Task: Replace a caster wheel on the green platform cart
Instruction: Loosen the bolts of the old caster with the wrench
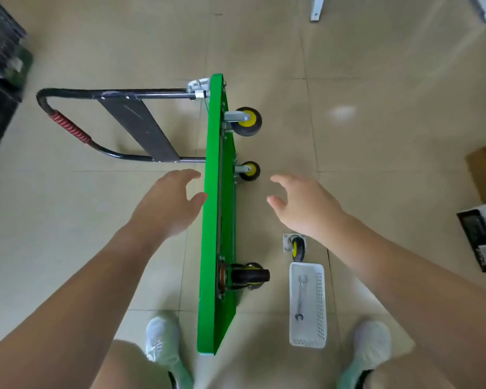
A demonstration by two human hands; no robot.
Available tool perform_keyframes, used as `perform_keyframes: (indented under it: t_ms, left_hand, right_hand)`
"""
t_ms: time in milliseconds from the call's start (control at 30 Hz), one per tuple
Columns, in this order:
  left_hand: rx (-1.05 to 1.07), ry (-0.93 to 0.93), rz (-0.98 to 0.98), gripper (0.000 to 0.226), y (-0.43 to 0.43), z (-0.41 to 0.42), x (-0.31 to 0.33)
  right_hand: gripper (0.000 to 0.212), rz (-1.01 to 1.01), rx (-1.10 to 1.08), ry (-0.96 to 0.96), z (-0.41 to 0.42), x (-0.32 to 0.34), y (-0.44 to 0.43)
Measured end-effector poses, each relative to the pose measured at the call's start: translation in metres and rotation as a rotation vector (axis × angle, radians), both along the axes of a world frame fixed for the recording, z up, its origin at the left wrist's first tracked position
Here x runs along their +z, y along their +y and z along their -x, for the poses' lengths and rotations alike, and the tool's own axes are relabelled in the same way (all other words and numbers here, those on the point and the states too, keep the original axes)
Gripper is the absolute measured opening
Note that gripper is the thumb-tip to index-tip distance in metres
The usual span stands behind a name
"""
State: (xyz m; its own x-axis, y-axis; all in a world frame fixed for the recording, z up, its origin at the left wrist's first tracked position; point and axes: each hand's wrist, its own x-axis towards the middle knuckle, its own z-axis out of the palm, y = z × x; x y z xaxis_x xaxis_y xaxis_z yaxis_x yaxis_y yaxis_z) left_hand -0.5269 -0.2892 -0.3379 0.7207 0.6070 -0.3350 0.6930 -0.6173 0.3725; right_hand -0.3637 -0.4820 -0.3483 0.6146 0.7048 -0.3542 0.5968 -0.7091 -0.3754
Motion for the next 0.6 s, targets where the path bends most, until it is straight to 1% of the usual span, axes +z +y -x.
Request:
perform_keyframes:
  t_ms: [100, 200, 267, 333, 467, 600]
  left_hand:
    - [-0.005, -0.072, -0.028, 0.052, -0.005, 0.006, -0.043]
    - [-0.005, -0.138, -0.021, 0.057, -0.016, 0.018, -0.067]
    - [0.019, -0.193, -0.008, 0.06, -0.028, 0.032, -0.073]
    - [0.047, -0.231, 0.019, 0.062, -0.041, 0.047, -0.073]
    - [0.111, -0.243, 0.158, 0.067, -0.064, 0.073, -0.079]
    - [0.203, -0.26, 0.343, 0.077, -0.074, 0.087, -0.096]
  right_hand:
    - [0.051, -0.027, 0.015, -0.034, 0.014, -0.036, 0.0]
    - [0.05, -0.097, 0.04, -0.085, 0.034, -0.044, 0.001]
    - [0.048, -0.175, 0.039, -0.064, 0.051, -0.043, 0.002]
    - [0.048, -0.239, 0.029, -0.001, 0.069, -0.046, 0.008]
    - [0.053, -0.253, 0.001, 0.083, 0.101, -0.063, 0.029]
    - [0.053, -0.299, -0.14, 0.185, 0.114, -0.079, 0.051]
